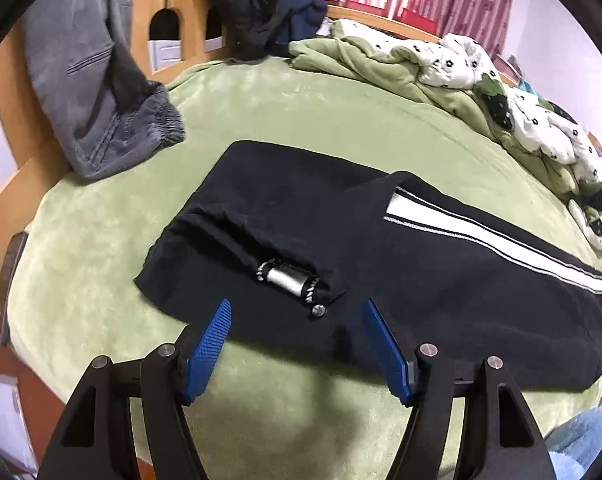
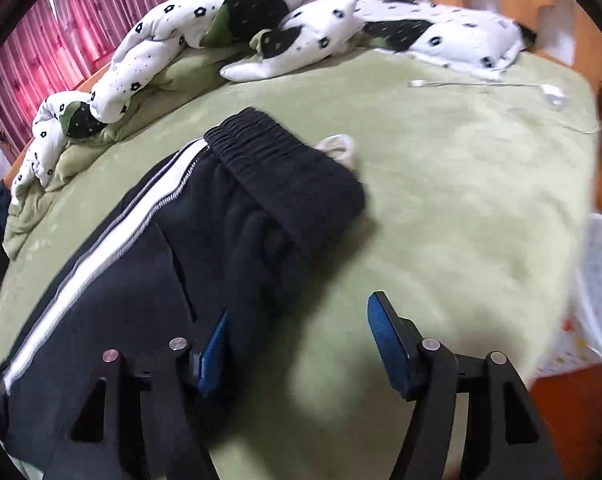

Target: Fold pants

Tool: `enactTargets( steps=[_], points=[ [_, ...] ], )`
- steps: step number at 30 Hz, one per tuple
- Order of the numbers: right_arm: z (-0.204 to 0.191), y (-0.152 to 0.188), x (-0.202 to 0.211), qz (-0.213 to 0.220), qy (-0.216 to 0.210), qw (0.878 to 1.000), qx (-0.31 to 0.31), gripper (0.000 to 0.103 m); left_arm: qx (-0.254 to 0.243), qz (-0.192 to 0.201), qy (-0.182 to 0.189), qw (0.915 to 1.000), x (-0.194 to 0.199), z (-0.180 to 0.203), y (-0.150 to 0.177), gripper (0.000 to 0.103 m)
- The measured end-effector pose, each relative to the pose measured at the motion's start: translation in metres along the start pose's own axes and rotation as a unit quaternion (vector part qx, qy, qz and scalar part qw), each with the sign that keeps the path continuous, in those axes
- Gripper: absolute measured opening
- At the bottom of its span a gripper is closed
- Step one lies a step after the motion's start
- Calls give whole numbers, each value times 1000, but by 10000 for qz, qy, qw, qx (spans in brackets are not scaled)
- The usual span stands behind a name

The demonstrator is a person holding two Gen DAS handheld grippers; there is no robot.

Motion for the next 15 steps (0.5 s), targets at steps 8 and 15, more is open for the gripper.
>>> enactTargets(
  steps=[8,15],
  points=[
    [7,18,63,184,437,9986,234,64,-153,-241,-13,9996,-49,5,-15,25],
    [-55,29,91,131,428,9969,640,64,853,273,280,9956,-40,-35,-102,22]
  ],
)
Point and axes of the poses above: each gripper's, at about its wrist camera, not at the fingertips, and x roughly against the way its jaws point, z to its right, y to its underside, the point moved 9 cm from there along -x, roughly the way its jaws point, and after that the axes turned 4 degrees about -x, right-handed, at the moved point
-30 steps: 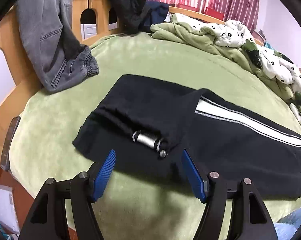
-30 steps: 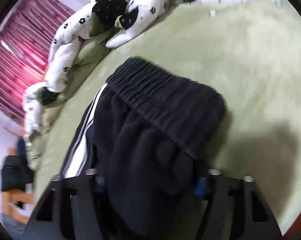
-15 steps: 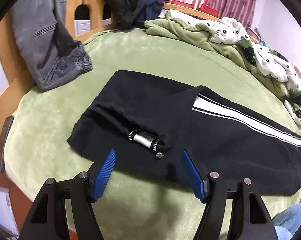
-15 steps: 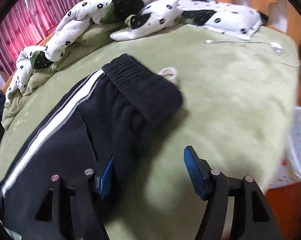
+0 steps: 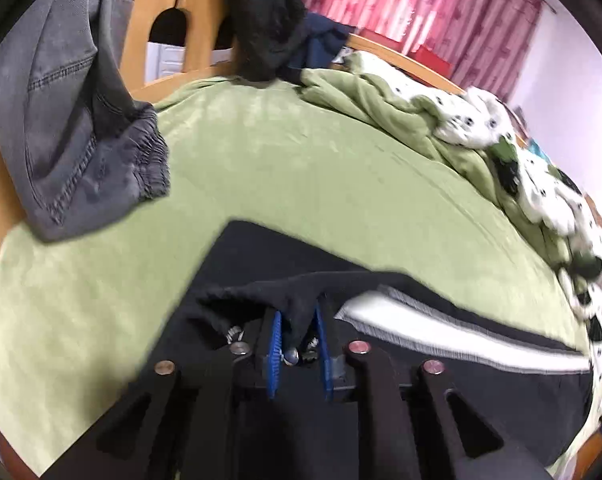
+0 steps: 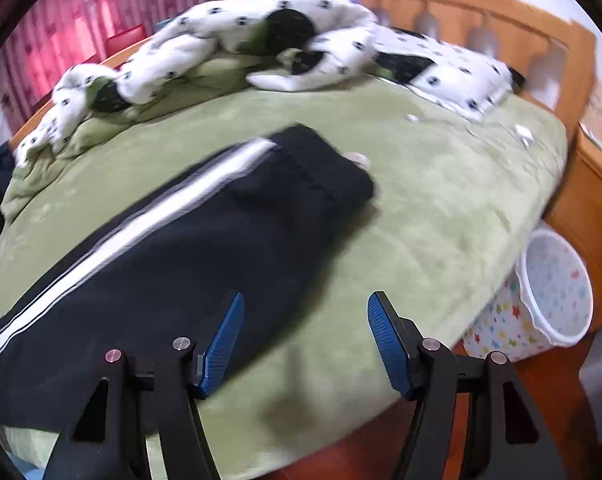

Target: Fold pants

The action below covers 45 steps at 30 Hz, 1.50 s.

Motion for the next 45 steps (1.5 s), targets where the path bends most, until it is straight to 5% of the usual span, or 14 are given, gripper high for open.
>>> enactTargets(
  steps=[4,7,9,13,17,28,35,45],
  points=[
    [-51,-19,21,123,2,9983,573,64,-236,-92,-372,9990,0,-7,-16,56],
    [-93,-39,37,313,0,9933,1112,64,-287,206,-542,9979,6,-16,-21,57],
    [-113,-45,41,418,-41,9904,1315,65,-131,199,-307,9992,3,-18,-19,59],
    [-153,-42,27,341,-254,9882,1475,65,260,-173,51,9995,-12,-18,-1,59],
    [-180,-28,11,265,-269,9855,1654,65,130,-283,101,9995,-16,-16,15,59],
    [-202,1,-4,-50,-231,9873,1571,65,121,-399,408,9983,-17,-19,31,59],
    [-214,-8,9,204,137,9848,1720,65,97,-447,521,9976,-20,-22,39,59],
    [-246,-13,32,238,29,9863,1632,65,-224,-395,630,9970,-18,-20,46,59]
  ],
)
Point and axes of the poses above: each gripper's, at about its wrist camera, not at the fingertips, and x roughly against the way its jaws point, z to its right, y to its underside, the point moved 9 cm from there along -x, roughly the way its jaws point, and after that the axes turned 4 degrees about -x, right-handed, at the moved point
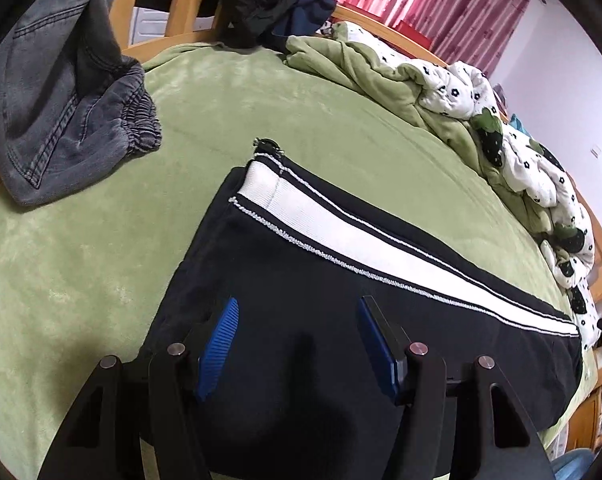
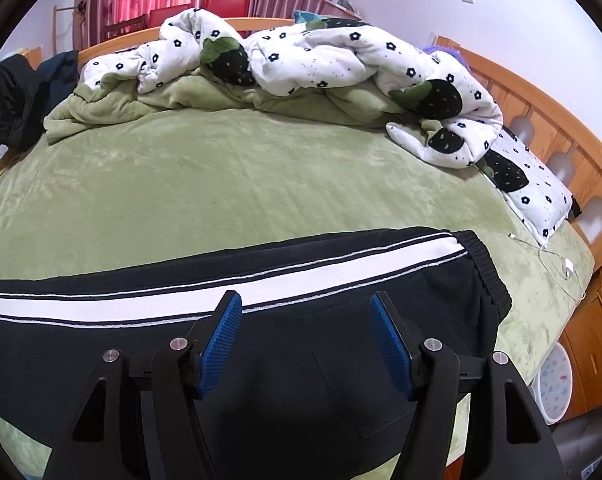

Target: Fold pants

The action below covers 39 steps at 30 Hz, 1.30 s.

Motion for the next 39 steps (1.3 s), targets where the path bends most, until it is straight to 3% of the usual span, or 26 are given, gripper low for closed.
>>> enactTargets(
  steps=[15,26,39],
  points=[
    [-39,15,16,-57,61,9973,732,65,-18,-187,243,9995,-12,18,18,59],
    [-47,30,-7,-254,-17,9980,579,65,-100,-248,268,9993,-14,24,24,59],
    [-85,52,-35,-440,-214,9949,884,65,-224,-320,168,9991,-16,25,29,59]
  ],
)
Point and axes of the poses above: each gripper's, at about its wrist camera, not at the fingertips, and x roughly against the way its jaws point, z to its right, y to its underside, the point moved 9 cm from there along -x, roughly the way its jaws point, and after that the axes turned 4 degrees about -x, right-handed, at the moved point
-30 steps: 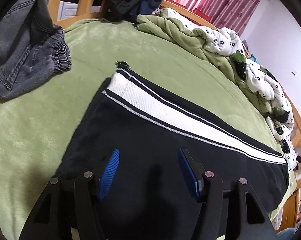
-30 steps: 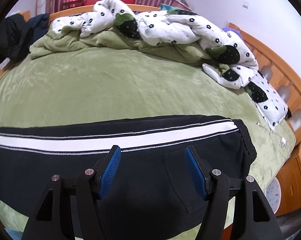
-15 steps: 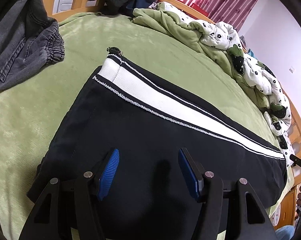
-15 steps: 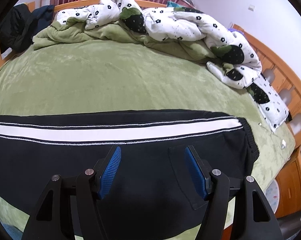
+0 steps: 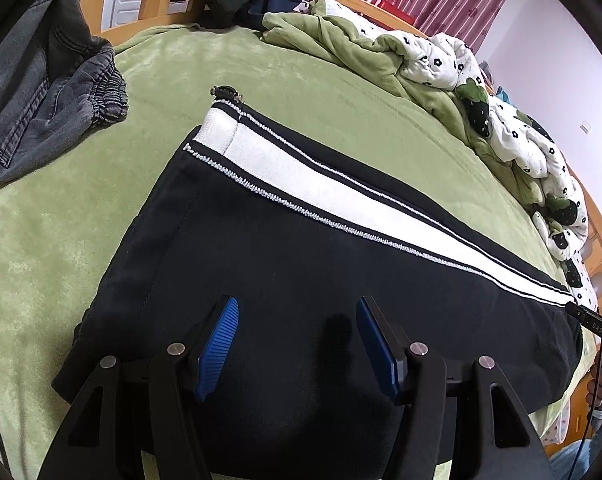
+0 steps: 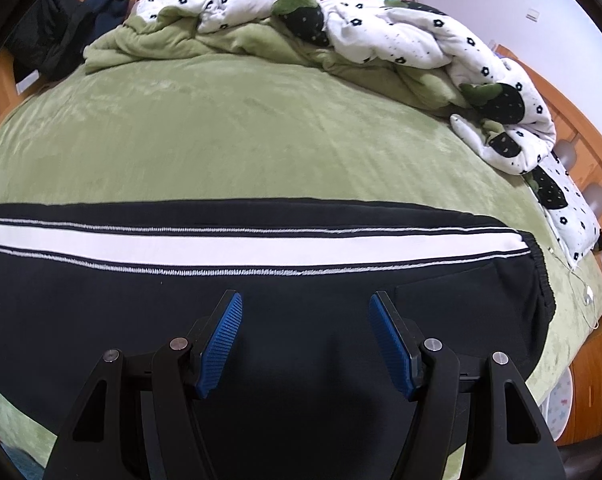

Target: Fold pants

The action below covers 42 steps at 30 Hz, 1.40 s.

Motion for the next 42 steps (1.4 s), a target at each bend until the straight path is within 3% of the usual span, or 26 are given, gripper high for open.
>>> enactTargets(
  steps=[20,35,42],
  points=[
    [3,1,-12,-17,-53,10000,40,65,-4,-48,-109,9999,-5,8,-3,59],
    [6,-41,-17,279,-188,9992,207,65,-85,103,-215,9997,1,1,-18,59],
    [-8,-66,-11,662,-335,9937,835,65,-43,277,-218,9994,1,-10,-39,59]
  ],
)
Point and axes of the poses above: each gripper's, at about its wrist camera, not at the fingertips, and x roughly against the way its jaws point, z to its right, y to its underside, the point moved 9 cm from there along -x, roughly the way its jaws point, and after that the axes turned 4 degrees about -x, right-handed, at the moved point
